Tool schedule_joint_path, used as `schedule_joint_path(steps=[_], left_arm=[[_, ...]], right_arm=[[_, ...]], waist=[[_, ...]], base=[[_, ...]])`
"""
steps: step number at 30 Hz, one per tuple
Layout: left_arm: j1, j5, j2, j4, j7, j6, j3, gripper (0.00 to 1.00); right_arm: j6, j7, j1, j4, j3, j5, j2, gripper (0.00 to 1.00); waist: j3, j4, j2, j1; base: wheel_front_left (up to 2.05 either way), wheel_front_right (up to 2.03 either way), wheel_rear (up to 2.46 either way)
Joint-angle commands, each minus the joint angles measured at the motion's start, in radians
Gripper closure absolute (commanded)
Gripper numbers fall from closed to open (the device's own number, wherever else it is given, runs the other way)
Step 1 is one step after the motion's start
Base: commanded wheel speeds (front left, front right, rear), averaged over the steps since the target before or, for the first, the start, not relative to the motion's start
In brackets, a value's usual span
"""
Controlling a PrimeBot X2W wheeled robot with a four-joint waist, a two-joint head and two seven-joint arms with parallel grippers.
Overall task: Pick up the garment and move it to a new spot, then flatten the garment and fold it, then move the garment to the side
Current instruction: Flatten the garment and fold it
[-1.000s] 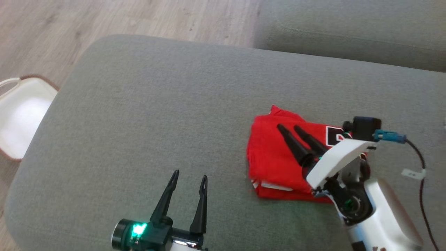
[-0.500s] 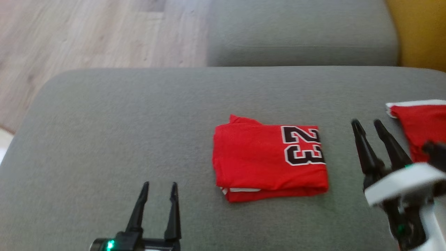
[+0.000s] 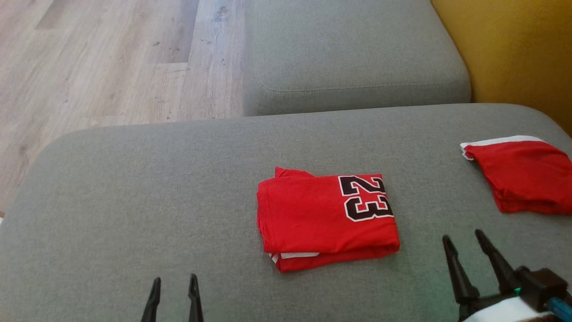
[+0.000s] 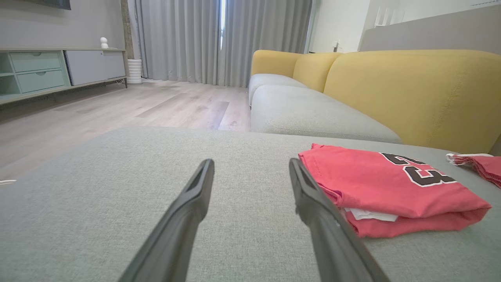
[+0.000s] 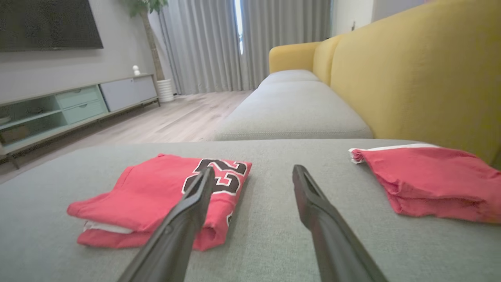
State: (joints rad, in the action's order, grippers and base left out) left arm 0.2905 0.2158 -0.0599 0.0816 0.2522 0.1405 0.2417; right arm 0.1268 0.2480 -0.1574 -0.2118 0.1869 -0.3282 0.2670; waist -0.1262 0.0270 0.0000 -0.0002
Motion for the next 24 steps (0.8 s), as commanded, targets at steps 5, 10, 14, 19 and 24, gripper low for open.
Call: schedule_joint_path(steps=[5, 10, 14, 19, 24], left_arm=[[-0.022, -0.02, 0.01, -0.048, 0.01, -0.019, -0.054, 0.0], [-0.014, -0.024, 0.01, -0.051, 0.01, -0.025, -0.061, 0.0], [-0.01, -0.03, 0.01, -0.048, 0.01, -0.029, -0.064, 0.0], [-0.008, -0.034, 0.01, -0.046, 0.01, -0.027, -0.062, 0.0], [-0.009, -0.033, 0.01, -0.046, 0.01, -0.023, -0.064, 0.0]], right_arm=[[0.004, 0.013, -0.02, 0.065, -0.039, 0.052, -0.042, 0.0], [0.004, 0.014, -0.036, 0.073, -0.053, 0.072, -0.064, 0.0], [0.004, 0.014, -0.042, 0.071, -0.052, 0.076, -0.075, 0.0], [0.004, 0.014, -0.045, 0.07, -0.055, 0.079, -0.081, 0.0], [0.004, 0.014, -0.049, 0.062, -0.059, 0.079, -0.087, 0.0]], waist=[[-0.006, 0.01, 0.0, 0.0002], [-0.011, 0.012, 0.0, 0.0002], [-0.016, 0.009, 0.0, 0.0002], [-0.021, 0.006, 0.0, 0.0002], [-0.022, 0.004, 0.0, 0.0002]], base=[[0.0, 0.0, 0.0], [0.0, 0.0, 0.0], [0.0, 0.0, 0.0], [0.0, 0.0, 0.0], [0.0, 0.0, 0.0]])
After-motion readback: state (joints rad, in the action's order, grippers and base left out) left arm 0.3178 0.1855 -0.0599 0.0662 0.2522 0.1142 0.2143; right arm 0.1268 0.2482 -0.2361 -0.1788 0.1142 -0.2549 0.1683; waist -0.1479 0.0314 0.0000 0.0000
